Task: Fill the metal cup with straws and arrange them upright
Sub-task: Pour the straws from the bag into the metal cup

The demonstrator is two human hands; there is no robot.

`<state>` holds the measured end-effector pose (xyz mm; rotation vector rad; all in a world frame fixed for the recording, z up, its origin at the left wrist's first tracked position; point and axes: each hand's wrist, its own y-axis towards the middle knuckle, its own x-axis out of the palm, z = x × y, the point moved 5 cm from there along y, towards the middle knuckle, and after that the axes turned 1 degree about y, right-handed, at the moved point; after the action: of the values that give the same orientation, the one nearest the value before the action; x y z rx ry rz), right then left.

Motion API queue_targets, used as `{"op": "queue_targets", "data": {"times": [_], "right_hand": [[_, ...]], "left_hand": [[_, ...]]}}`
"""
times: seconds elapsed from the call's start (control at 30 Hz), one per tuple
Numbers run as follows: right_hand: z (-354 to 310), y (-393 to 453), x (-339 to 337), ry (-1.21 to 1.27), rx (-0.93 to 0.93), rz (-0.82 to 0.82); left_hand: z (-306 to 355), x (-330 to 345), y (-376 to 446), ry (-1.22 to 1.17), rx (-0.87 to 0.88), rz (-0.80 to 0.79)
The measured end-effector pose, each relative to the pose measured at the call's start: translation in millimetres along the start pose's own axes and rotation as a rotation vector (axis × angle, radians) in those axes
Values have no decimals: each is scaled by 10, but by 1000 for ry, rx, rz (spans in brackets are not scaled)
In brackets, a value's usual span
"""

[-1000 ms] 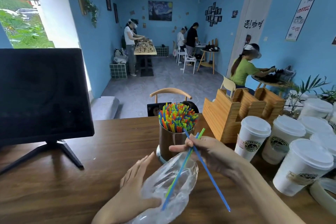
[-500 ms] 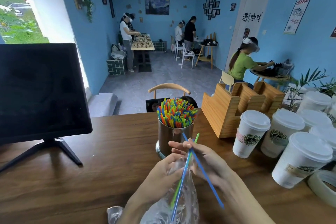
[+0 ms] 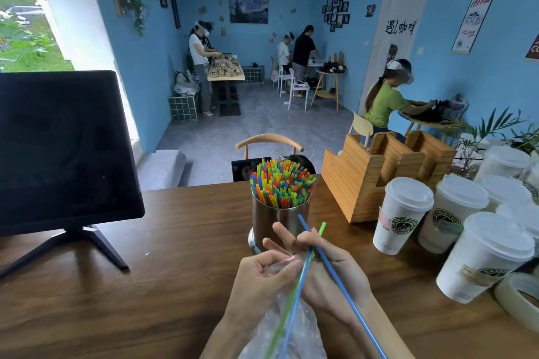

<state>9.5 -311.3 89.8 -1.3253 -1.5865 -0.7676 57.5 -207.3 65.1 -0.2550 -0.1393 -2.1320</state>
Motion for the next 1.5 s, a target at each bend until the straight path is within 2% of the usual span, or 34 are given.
{"op": "queue_targets", "data": {"times": [0.1, 0.3, 0.5, 0.57, 0.63, 0.8, 0.93, 1.07, 1.27, 1.37, 1.43, 1.5], "right_hand": [[10, -25, 107, -47, -40, 12], [-22, -114, 145, -12, -63, 17], [-401, -214, -41, -113, -268, 165], [-681, -243, 29, -95, -390, 200], [-1010, -198, 238, -154, -516, 191], [-1608, 380, 529, -309, -663, 248], [-1875, 782, 768, -454, -745, 256], [-1878, 1047, 854, -645, -740, 317], [-1735, 1153, 872, -671, -718, 257], [-1726, 1103, 841, -527, -734, 197], [-1831, 987, 859, -382, -796, 150], [-1928, 870, 889, -339, -864, 134]], "left_hand": [[57, 15, -4, -3, 26, 13], [217, -115, -135, 503, 311, 340], [169, -403, -135, 707, 311, 425], [93, -646, -126, 730, 232, 445], [-24, -954, -91, 738, 54, 450], [-141, -1428, 66, 1088, -298, 411], [-90, -1484, 57, 1309, -391, 388], [-27, -1518, 78, 1387, -332, 517], [221, -1397, 167, 1270, -129, 689], [420, -1254, 213, 1193, 36, 740], [513, -1183, 229, 1142, 123, 757], [560, -1139, 245, 1111, 170, 758]]}}
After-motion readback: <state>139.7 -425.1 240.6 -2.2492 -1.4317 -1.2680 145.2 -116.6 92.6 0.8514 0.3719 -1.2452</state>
